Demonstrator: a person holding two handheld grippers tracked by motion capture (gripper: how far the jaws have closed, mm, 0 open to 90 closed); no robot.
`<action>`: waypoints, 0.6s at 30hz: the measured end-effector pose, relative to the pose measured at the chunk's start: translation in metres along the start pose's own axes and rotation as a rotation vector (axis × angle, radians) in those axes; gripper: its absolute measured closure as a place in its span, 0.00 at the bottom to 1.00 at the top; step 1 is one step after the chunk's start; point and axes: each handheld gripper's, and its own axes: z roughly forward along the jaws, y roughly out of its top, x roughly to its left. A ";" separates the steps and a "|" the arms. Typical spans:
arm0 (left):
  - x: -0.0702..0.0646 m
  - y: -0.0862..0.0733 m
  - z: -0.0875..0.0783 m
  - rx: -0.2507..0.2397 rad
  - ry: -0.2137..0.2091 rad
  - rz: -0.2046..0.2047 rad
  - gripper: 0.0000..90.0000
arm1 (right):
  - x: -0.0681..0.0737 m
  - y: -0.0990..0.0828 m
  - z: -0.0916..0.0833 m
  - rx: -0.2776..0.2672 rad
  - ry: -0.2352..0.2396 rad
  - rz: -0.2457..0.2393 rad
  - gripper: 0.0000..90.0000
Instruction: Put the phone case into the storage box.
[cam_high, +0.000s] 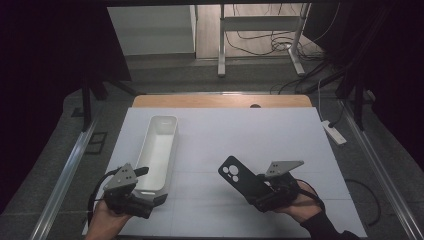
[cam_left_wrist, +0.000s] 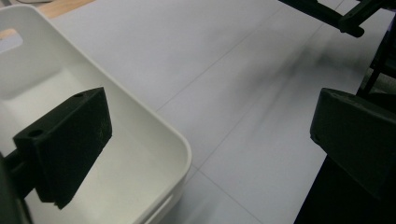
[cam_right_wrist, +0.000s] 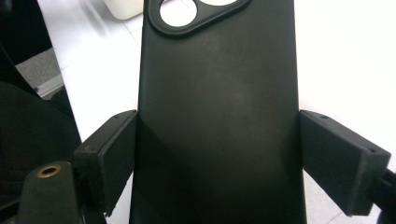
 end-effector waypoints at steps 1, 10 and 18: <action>0.001 0.002 0.002 -0.003 -0.004 0.006 0.00 | 0.000 -0.001 -0.001 -0.009 0.004 -0.004 0.17; -0.001 0.018 0.017 -0.023 -0.054 0.031 0.00 | 0.000 -0.003 -0.009 -0.039 0.023 -0.009 0.17; -0.004 0.033 0.035 -0.014 -0.113 0.082 0.00 | 0.001 -0.004 -0.014 -0.065 0.041 -0.016 0.17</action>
